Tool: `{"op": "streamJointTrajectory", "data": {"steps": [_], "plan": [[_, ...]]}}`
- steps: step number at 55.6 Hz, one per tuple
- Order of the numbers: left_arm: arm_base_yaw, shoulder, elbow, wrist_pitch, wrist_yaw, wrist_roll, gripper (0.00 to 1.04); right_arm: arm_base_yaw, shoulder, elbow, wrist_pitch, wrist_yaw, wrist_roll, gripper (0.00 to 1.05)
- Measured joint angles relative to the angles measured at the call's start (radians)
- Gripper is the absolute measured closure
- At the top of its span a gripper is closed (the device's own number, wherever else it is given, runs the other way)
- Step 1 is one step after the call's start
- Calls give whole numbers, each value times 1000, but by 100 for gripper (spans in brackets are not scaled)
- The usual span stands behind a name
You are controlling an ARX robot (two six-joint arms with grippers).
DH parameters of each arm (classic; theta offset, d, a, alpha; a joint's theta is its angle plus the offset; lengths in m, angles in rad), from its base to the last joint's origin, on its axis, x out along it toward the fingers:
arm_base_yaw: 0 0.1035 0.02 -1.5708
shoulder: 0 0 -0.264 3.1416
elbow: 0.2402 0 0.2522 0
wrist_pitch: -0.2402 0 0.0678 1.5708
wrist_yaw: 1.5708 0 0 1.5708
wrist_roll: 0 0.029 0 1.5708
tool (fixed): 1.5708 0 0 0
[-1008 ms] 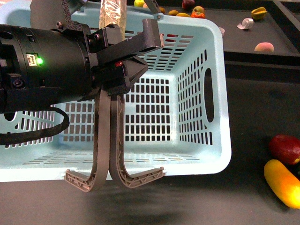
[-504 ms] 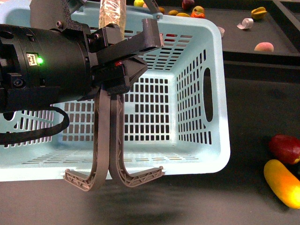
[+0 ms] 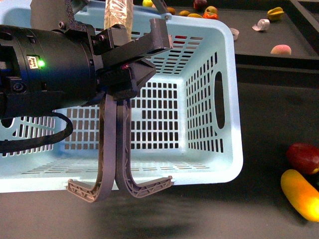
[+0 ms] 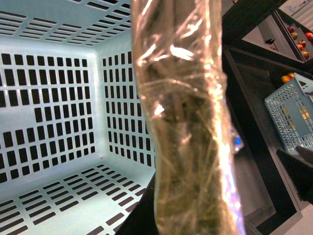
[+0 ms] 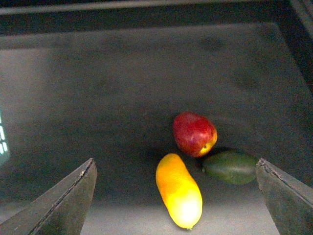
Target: Pick mango with right arm and hold basket with left
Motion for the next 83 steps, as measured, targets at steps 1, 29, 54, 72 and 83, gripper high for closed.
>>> {"op": "streamJointTrajectory", "data": {"steps": [1,29,54,72,83], "plan": [[0,0,0,0,0,0,99,-5,46,9,20,-2,-6,8],[0,0,0,0,0,0,99,-43,732,298,154,45,-78,8],[0,0,0,0,1,0,99,-22,916,521,4,48,-81,8],[0,0,0,0,1,0,100,-13,994,595,-40,47,-86,8],[0,0,0,0,1,0,100,-16,1047,638,-64,53,-100,8]]}}
